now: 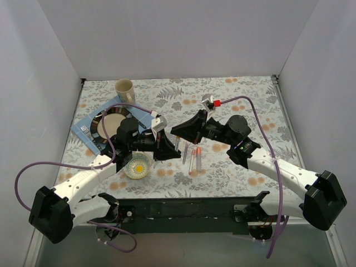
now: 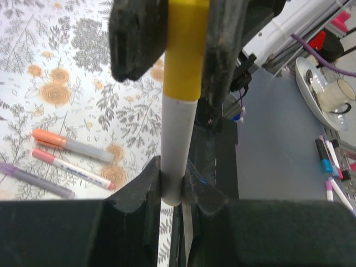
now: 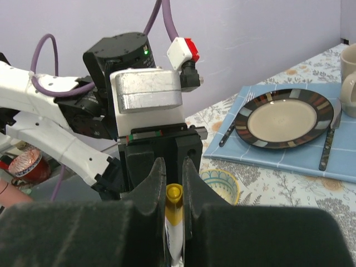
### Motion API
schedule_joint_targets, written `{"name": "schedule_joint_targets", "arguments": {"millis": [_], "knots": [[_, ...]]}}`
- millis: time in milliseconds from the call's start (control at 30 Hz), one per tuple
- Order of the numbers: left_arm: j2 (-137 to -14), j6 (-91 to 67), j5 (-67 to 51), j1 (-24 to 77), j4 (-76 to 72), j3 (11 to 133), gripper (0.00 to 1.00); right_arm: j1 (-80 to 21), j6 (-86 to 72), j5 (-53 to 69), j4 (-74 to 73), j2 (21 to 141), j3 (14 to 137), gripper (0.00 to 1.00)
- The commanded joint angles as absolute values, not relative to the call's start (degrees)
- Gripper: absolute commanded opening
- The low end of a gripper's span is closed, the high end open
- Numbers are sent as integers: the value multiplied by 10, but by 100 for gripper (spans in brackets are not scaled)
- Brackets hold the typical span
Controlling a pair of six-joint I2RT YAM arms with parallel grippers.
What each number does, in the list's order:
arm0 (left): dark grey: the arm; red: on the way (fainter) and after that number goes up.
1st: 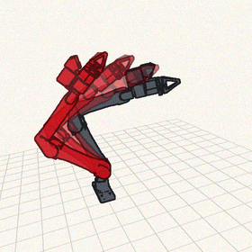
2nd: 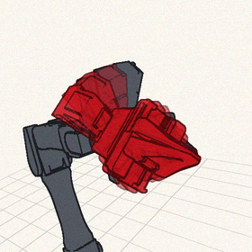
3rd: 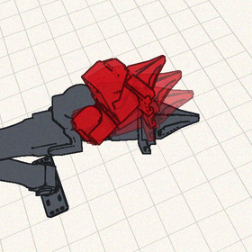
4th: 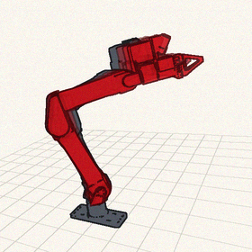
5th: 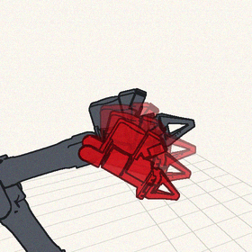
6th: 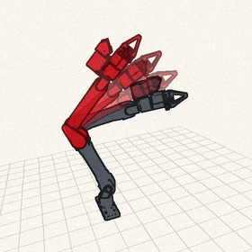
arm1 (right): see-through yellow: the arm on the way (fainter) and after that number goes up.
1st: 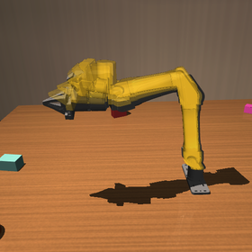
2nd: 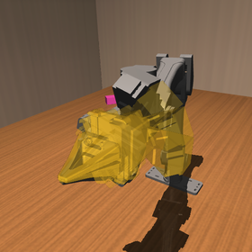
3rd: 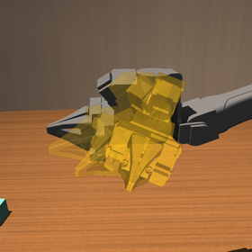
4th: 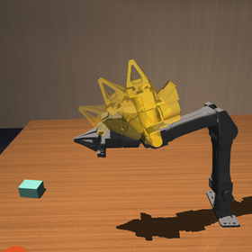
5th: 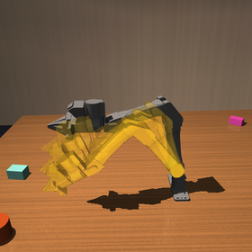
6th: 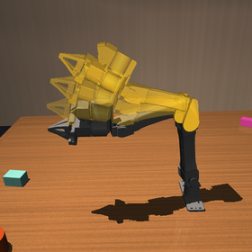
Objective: Insert the pens into the pen caps
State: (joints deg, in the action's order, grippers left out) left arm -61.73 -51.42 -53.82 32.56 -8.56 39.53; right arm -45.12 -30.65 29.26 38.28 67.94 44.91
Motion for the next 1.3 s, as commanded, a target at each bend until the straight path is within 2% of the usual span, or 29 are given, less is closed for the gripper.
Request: {"name": "schedule_joint_targets", "arguments": {"millis": [0, 133, 233, 567, 800, 933, 1167, 1267], "knots": [[-612, -520, -424, 275, -219, 493, 0, -509, -330, 479, 174, 703, 395, 1], [-617, -532, -425, 265, -232, 495, 0, -514, -346, 496, 199, 703, 374, 1], [-628, -544, -431, 262, -239, 504, 0, -521, -391, 508, 290, 699, 344, 1], [-631, -606, -448, 258, -308, 491, 0, -547, -390, 439, 370, 695, 304, 1], [-629, -591, -456, 241, -279, 495, 0, -553, -417, 503, 422, 735, 279, 1], [-639, -610, -469, 236, -305, 491, 0, -559, -468, 536, 557, 771, 257, 1], [-633, -594, -472, 236, -273, 500, 0, -560, -434, 519, 517, 781, 272, 1], [-633, -589, -476, 236, -258, 497, 0, -561, -393, 484, 430, 759, 297, 1]]}}
